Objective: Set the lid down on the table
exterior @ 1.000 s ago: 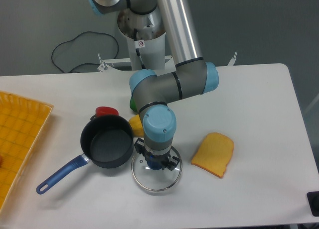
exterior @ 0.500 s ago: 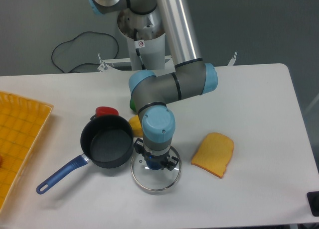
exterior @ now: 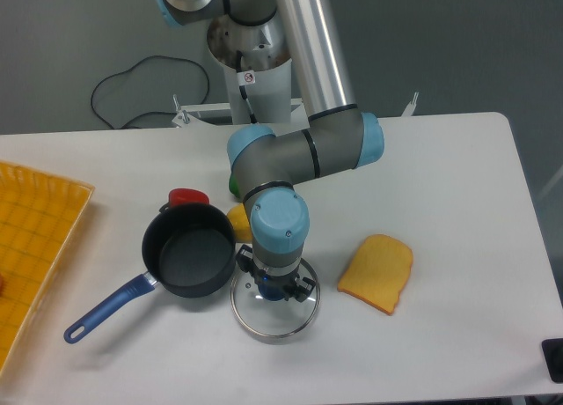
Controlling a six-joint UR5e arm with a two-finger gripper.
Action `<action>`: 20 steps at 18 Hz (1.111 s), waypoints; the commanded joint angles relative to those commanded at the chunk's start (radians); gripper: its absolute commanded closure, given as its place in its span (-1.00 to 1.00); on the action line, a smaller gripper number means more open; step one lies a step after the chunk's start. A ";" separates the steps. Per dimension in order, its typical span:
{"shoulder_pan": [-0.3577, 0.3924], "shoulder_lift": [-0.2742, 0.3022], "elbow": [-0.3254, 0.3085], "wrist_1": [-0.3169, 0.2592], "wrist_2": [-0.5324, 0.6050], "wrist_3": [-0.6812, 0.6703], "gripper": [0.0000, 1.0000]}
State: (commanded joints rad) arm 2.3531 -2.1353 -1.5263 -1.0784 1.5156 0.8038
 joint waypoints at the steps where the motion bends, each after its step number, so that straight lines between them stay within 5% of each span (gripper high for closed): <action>1: 0.000 -0.002 0.002 0.002 0.000 0.000 -0.08; 20: -0.011 -0.015 0.000 0.008 0.028 0.000 -0.17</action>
State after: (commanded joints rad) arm 2.3424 -2.1506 -1.5263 -1.0707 1.5432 0.8038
